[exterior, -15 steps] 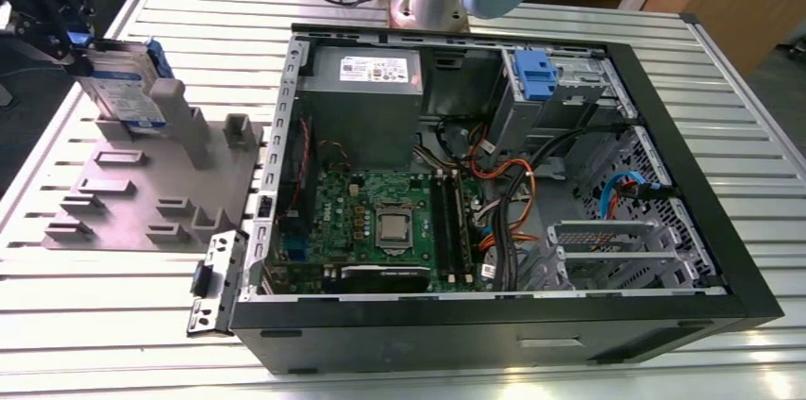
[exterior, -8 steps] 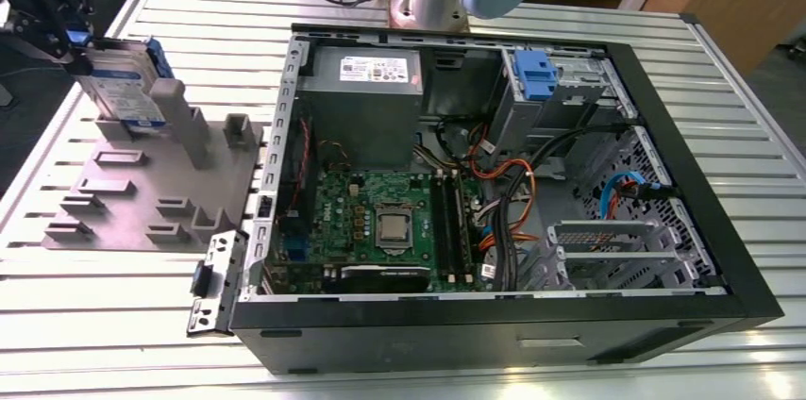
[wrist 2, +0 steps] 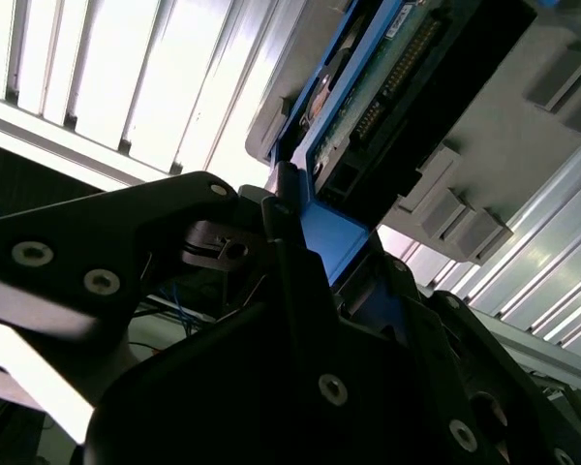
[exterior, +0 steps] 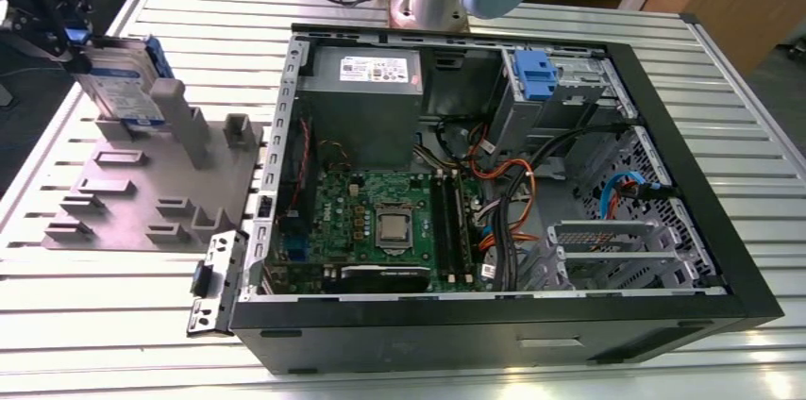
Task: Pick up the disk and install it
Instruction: 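Pick up the disk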
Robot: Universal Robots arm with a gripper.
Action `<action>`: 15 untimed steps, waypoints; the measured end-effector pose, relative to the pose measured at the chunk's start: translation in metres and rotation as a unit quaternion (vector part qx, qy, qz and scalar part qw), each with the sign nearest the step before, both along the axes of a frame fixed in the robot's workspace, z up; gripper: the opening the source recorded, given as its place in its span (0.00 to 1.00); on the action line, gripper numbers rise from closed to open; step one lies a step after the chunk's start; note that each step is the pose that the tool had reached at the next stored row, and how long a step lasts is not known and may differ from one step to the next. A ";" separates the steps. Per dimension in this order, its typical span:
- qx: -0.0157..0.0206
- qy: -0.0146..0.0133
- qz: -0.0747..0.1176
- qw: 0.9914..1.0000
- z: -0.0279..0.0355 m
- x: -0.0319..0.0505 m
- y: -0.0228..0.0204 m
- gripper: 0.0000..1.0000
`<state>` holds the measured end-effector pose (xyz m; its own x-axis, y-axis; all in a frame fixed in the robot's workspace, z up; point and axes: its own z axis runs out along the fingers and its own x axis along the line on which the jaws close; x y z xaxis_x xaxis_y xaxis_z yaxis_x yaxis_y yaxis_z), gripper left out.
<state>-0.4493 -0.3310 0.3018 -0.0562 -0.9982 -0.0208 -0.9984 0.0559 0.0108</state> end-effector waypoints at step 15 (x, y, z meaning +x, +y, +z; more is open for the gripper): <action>0.000 0.000 0.000 1.000 0.0086 0.0000 0.0000 0.37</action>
<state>-0.4493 -0.3310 0.3104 -0.0562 -0.9982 -0.0208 -0.9984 0.0559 0.0107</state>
